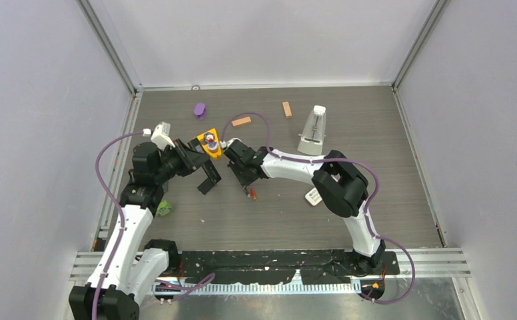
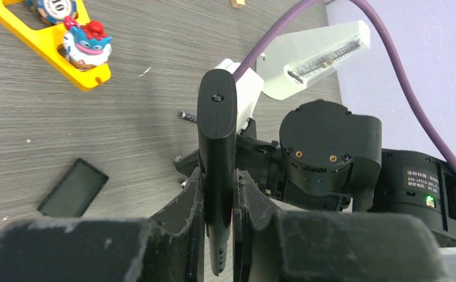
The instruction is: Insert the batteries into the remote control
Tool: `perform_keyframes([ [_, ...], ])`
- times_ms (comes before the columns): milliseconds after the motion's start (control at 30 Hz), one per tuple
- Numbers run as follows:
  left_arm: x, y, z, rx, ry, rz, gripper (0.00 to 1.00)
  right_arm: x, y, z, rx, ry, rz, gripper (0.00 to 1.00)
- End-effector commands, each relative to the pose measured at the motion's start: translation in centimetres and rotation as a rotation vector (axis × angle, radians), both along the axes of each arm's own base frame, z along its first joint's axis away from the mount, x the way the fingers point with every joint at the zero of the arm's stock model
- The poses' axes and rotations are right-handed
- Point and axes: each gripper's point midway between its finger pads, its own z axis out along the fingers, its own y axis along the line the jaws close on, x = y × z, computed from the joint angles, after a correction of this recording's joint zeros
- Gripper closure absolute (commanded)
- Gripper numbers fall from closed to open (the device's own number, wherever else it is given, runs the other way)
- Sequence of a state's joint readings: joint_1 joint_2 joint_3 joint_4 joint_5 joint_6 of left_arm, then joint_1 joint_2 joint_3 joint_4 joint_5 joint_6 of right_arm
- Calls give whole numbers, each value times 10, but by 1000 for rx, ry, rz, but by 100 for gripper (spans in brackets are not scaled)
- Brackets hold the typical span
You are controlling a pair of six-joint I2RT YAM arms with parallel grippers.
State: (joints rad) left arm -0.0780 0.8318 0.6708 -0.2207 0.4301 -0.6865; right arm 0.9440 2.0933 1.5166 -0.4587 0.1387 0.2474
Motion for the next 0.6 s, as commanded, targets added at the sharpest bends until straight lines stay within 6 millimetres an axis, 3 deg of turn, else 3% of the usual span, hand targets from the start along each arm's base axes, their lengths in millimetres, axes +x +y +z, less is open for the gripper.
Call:
perform_keyframes([
  [0,-2,-13,31,-61,-139,-80,100,23,19,64,131,-91,-40,95],
  [100,-6,-17,40,-89,-189,-103,100,30,15,96,197,-122,-85,95],
  [133,-7,-20,44,-103,-210,-117,100,32,12,115,235,-143,-101,95],
  [167,-9,-22,48,-120,-231,-133,100,31,7,119,242,-145,-112,95],
  [233,-13,-29,60,-162,-284,-175,100,29,-6,156,320,-192,-139,95],
  [267,-14,-31,65,-186,-304,-187,100,26,-12,158,328,-192,-151,95],
  [300,-15,-33,69,-216,-314,-196,100,23,-17,180,371,-220,-157,95],
  [400,-21,-40,84,-276,-375,-243,100,10,-32,204,428,-241,-170,95],
  [433,-22,-41,88,-294,-384,-255,100,5,-36,224,478,-263,-163,95],
  [467,-23,-43,91,-312,-391,-265,100,-3,-37,224,497,-248,-148,95],
  [500,-24,-44,93,-331,-396,-275,100,-8,-38,245,556,-273,-131,95],
  [533,-25,-46,94,-357,-392,-282,100,-17,-36,246,584,-253,-106,95],
  [567,-26,-47,98,-384,-397,-291,100,-24,-35,266,643,-268,-84,95],
])
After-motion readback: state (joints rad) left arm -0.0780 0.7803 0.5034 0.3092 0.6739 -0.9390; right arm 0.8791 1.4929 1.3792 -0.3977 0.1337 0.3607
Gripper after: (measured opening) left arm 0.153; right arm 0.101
